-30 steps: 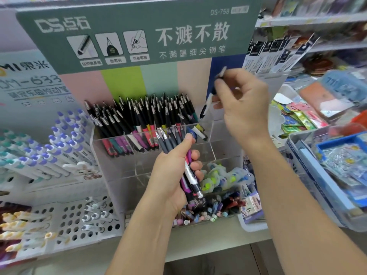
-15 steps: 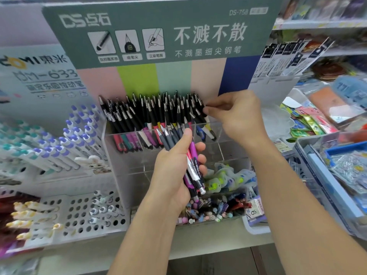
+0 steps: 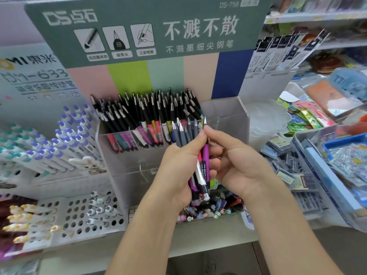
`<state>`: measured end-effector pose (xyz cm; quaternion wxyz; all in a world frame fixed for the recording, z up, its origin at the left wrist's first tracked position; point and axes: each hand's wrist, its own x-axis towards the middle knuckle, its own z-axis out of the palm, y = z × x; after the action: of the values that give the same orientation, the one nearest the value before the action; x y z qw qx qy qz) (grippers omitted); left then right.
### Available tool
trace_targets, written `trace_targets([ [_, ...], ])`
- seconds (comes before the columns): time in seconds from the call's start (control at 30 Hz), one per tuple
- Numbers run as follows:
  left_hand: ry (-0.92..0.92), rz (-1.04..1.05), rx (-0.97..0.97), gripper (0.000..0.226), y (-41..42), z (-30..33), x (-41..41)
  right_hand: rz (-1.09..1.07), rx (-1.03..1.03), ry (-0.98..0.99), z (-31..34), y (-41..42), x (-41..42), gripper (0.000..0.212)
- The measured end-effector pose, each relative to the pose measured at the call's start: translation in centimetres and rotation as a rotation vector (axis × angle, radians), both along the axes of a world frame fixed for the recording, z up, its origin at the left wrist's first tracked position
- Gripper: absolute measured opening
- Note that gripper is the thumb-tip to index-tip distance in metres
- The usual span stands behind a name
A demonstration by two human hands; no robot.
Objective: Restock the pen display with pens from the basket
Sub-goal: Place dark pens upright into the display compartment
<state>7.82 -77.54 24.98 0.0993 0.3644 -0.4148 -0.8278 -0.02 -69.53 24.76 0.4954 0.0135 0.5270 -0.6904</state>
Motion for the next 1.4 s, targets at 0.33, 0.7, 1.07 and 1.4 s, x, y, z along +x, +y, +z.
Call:
trace_targets([
  [0.33,-0.05,0.173,0.078,0.024,-0.1,-0.1,0.5,-0.375,-0.222,0.368,0.7,0.2,-1.9,0.019],
  [0.7,0.049,0.141,0.188,0.013,-0.6,-0.4,1.1,-0.098,0.203,1.582,0.0,-5.0,-8.2,0.009],
  [1.07,0.06,0.222,0.19,0.035,-0.7,-0.3,1.0,-0.01,0.269,1.362,-0.5,-5.1,-8.0,0.011],
  [1.4,0.059,0.162,0.151,0.03,-0.3,0.1,0.0,0.038,0.332,0.981,1.8,-1.3,-4.2,0.032],
])
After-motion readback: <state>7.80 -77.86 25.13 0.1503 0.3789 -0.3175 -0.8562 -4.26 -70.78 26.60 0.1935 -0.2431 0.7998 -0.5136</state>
